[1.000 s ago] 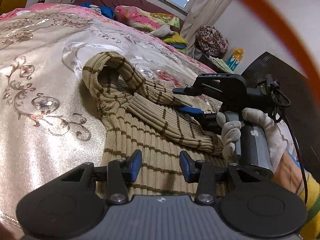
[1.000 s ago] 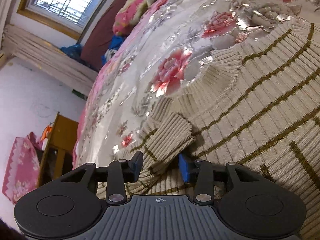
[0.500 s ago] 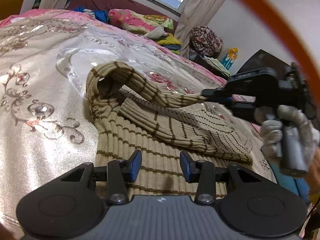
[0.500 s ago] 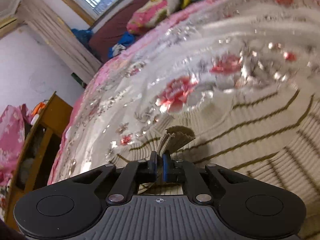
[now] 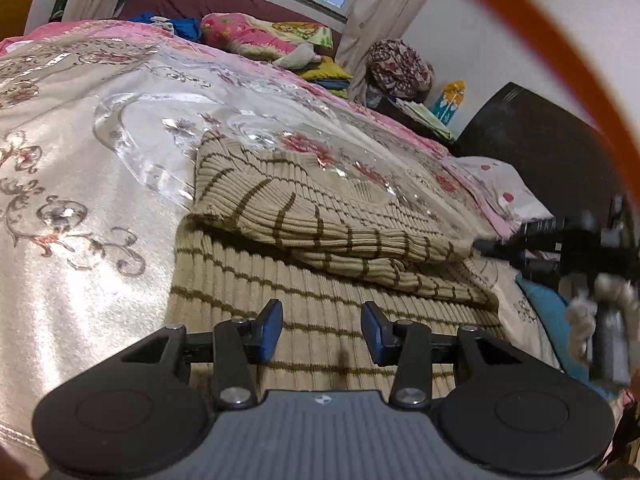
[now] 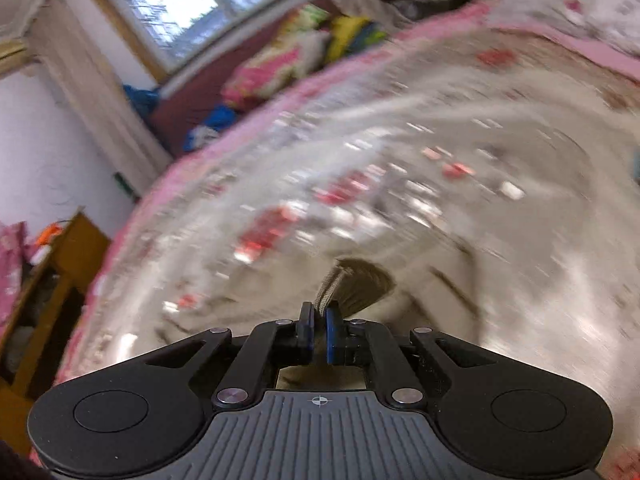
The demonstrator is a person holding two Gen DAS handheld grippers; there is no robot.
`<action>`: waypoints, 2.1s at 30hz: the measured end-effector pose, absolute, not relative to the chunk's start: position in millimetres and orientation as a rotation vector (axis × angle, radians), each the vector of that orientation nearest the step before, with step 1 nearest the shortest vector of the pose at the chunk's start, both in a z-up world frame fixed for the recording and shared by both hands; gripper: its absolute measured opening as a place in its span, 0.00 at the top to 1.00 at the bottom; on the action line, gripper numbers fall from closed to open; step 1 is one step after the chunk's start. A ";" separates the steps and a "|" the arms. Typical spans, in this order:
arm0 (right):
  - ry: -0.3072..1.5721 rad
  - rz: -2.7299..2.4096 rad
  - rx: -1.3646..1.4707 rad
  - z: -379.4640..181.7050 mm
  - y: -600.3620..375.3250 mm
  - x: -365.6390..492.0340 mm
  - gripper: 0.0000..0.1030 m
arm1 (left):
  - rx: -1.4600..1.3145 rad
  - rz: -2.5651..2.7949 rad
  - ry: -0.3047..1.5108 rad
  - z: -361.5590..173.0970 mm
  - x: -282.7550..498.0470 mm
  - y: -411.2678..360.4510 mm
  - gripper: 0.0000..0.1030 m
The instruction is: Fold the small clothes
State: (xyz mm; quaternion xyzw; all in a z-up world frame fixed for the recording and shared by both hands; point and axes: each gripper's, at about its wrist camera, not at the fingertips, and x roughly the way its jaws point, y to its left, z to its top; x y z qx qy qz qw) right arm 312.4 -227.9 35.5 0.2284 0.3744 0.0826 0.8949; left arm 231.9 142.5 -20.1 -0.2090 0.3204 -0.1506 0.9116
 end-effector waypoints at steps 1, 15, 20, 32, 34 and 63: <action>0.795 0.156 0.486 25.8 -235.2 309.0 0.94 | -0.426 -0.312 0.663 -20.5 231.7 140.8 0.54; 0.751 0.129 0.457 23.2 -251.8 290.8 0.95 | -0.393 -0.317 0.660 -20.1 229.4 133.9 0.54; 0.756 0.163 0.475 20.0 -249.2 287.1 0.89 | -0.399 -0.309 0.601 -2.2 228.7 142.3 0.53; 0.865 0.479 0.248 14.4 -165.8 329.4 0.89 | -0.313 -0.222 0.605 21.4 314.7 136.9 0.49; 0.885 0.512 0.207 9.2 -159.9 327.0 0.89 | -0.312 -0.239 0.654 11.4 319.6 130.0 0.49; 0.869 0.448 0.226 3.3 -202.4 300.5 0.85 | -0.175 -0.307 0.755 0.5 308.6 82.9 0.48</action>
